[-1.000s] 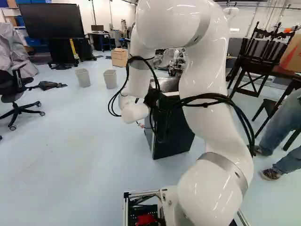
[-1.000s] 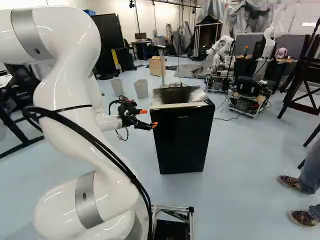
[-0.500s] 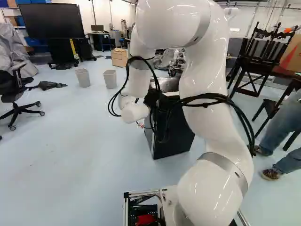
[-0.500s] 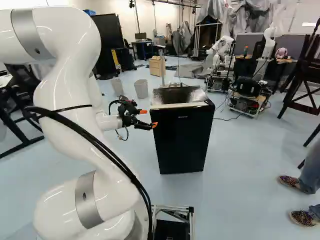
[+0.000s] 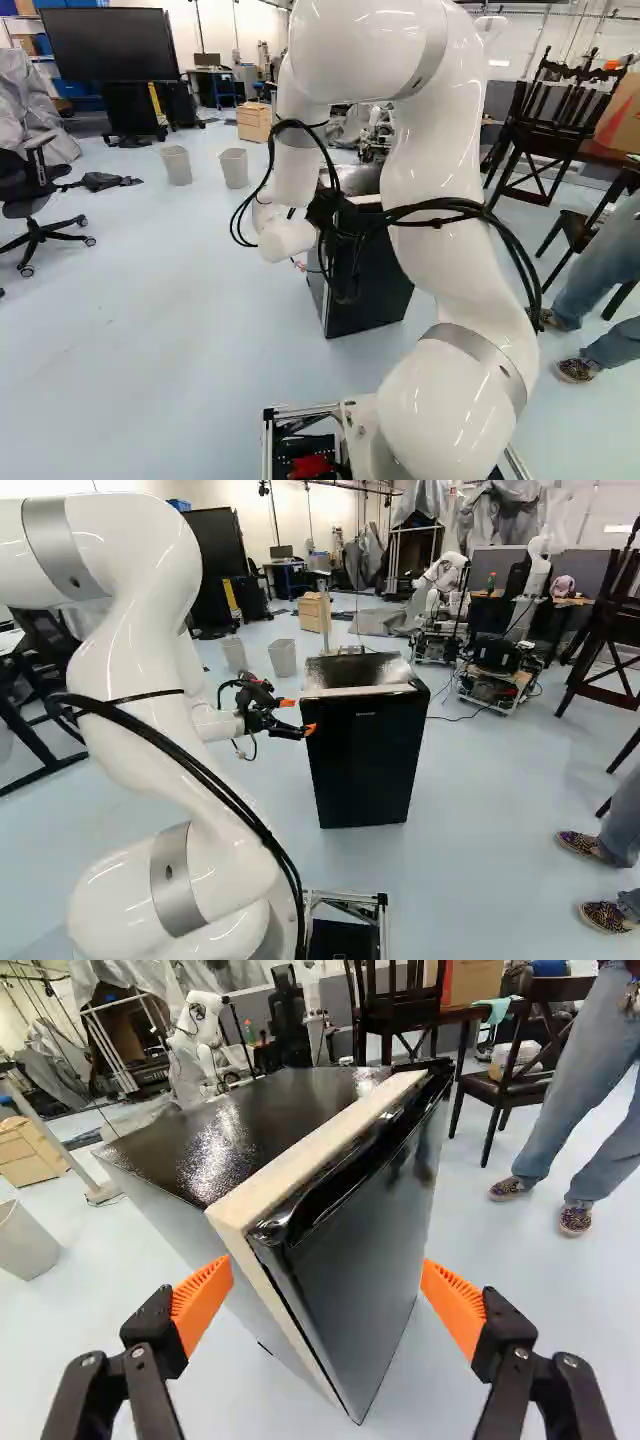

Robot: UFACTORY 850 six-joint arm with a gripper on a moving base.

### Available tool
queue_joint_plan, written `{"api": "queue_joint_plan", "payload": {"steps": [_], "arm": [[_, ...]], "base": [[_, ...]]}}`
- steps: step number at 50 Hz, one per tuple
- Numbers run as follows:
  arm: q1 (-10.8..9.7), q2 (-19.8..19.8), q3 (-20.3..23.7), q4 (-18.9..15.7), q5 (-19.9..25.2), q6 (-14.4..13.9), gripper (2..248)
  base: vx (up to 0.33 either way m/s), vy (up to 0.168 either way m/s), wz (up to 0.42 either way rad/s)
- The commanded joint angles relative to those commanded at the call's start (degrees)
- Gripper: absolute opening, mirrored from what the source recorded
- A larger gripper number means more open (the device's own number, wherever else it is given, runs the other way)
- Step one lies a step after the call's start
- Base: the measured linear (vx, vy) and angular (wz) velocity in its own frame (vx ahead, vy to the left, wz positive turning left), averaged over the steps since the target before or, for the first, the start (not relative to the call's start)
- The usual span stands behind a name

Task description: Grab a drink from the fridge

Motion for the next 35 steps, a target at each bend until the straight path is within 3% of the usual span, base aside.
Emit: {"api": "queue_joint_plan", "payload": {"steps": [35], "arm": [[-0.84, -0.43, -0.72, 0.16, 0.17, 0.00, 247]], "base": [[0.000, 0.000, 0.000]]}}
